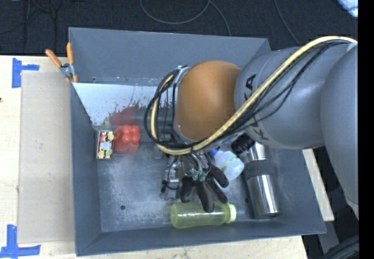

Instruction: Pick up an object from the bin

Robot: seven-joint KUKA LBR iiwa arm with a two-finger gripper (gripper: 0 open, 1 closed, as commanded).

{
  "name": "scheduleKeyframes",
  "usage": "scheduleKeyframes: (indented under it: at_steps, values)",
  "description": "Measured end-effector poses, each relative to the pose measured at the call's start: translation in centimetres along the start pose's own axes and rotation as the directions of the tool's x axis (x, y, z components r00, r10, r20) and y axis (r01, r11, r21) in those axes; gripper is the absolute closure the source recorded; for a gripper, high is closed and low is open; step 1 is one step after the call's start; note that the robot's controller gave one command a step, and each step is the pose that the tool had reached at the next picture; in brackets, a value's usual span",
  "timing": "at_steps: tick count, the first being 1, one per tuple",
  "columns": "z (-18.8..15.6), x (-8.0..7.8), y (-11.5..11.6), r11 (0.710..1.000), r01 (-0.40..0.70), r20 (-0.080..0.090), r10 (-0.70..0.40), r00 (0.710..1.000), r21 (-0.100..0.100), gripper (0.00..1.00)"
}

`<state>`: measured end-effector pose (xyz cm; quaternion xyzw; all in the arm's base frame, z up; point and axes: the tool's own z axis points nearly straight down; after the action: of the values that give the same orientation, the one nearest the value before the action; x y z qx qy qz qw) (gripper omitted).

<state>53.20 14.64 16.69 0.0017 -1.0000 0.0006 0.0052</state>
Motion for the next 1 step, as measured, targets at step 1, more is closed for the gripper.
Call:
scheduleKeyframes:
  at_steps: [1]
  values:
    - [-0.45, -0.17, -0.07, 1.000, -0.004, 0.008, 0.004, 1.000, -0.001, 0.00]
